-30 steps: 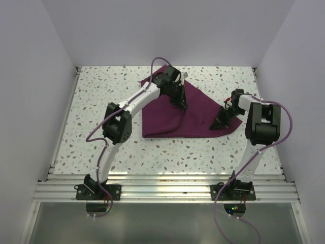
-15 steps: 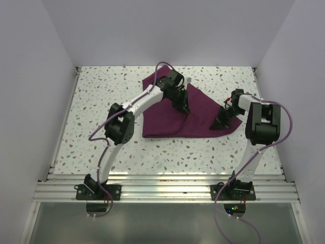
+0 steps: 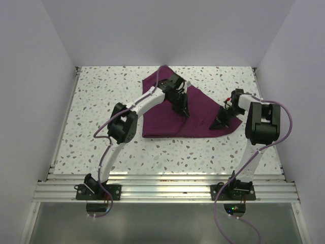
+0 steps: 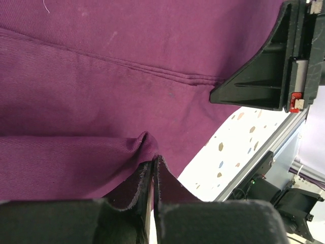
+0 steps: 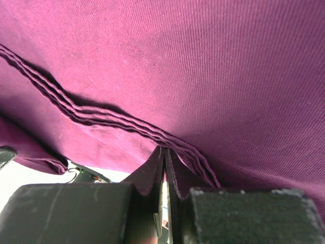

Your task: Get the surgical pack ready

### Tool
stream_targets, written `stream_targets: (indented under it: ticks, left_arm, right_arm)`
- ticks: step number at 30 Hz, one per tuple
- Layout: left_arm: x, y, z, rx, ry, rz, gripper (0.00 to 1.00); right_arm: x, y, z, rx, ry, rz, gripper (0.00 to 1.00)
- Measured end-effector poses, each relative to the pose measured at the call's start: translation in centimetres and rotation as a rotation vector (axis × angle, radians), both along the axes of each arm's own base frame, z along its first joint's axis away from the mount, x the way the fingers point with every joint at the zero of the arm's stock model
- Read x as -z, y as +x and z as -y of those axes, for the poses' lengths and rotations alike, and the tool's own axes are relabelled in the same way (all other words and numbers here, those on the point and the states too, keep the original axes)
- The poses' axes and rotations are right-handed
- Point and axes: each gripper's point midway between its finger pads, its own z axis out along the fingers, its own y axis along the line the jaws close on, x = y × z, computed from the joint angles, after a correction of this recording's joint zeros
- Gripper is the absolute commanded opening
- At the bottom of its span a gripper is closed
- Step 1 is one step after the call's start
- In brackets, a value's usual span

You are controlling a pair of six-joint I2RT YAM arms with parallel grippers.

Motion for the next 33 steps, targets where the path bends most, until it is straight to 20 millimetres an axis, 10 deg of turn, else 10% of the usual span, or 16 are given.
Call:
stream_targets:
  ticks: [14, 15, 17, 18, 24, 30, 33]
  left_arm:
    - [-0.2, 1.6, -1.5, -0.02, 0.008, 0.037, 0.43]
    - [-0.5, 1.8, -2.3, -0.027, 0.017, 0.048, 0.5]
    - [-1.9, 2.3, -4.0, -0.041, 0.029, 0.088, 0.98]
    - [-2.8, 2.6, -5.0, -0.049, 0.033, 0.11, 0.99]
    - [-8.8, 3.8, -9.0, -0.098, 0.014, 0.243, 1.0]
    - [-9.1, 0.3, -12.0, -0.084, 0.078, 0.271, 0.98]
    - [-8.0, -1.5, -13.5, -0.084, 0.123, 0.259, 0.59]
  right_arm:
    - [0.0, 0.0, 0.0, 0.0, 0.0, 0.0, 0.07]
    - [0.0, 0.0, 0.0, 0.0, 0.0, 0.0, 0.07]
    - [0.0, 0.0, 0.0, 0.0, 0.0, 0.0, 0.07]
    - [0.0, 0.0, 0.0, -0.001, 0.0, 0.0, 0.07]
    - [0.0, 0.0, 0.0, -0.005, -0.002, 0.002, 0.07]
    - [-0.1, 0.0, -0.2, -0.017, -0.011, 0.004, 0.08]
    - [-0.1, 0.1, -0.2, -0.021, -0.013, 0.006, 0.08]
